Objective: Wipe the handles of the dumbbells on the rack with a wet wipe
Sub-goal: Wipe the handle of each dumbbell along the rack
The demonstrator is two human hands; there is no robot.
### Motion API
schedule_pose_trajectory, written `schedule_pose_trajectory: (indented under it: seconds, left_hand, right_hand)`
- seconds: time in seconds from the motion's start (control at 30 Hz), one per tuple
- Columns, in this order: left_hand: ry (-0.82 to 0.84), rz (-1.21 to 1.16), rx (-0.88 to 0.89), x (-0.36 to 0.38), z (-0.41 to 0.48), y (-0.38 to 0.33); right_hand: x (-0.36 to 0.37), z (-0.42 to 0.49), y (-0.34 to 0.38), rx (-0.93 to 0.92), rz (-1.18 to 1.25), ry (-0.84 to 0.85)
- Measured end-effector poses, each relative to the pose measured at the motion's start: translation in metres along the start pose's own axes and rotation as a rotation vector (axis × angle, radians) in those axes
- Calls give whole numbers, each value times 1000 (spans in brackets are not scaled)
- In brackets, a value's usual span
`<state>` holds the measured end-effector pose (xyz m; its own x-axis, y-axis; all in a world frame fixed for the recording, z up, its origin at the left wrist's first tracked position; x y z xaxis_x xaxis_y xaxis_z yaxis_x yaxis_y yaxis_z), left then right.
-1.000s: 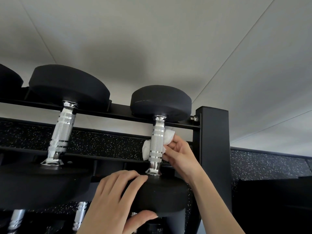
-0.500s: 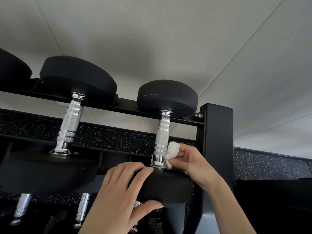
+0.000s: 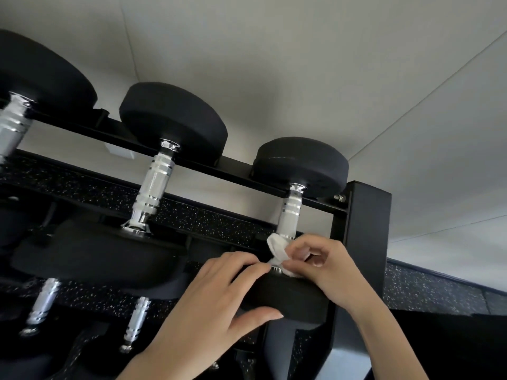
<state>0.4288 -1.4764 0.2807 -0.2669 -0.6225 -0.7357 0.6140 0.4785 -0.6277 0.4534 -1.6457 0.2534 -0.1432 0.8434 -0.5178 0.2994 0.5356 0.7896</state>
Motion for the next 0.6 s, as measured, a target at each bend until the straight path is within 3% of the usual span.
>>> schedule_pose_trajectory:
  seconds: [0.37, 0.6]
  left_hand:
    - [5, -84, -13, 3, -6, 10]
    - [10, -350, -97, 13, -12, 33]
  right_hand:
    - [10, 5, 34, -188, -361, 59]
    - [37, 16, 43, -200, -833, 211]
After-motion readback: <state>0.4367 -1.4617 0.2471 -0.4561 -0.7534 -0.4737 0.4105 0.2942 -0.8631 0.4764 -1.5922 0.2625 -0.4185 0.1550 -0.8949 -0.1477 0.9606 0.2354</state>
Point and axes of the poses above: each hand's wrist, its own z-axis towards the middle knuckle, its own x-axis out of the palm, y = z × x, the point moved 9 cm from there along z, towards the middle knuckle, and after that the axes turned 2 degrees about x, right-handed, at the moved point
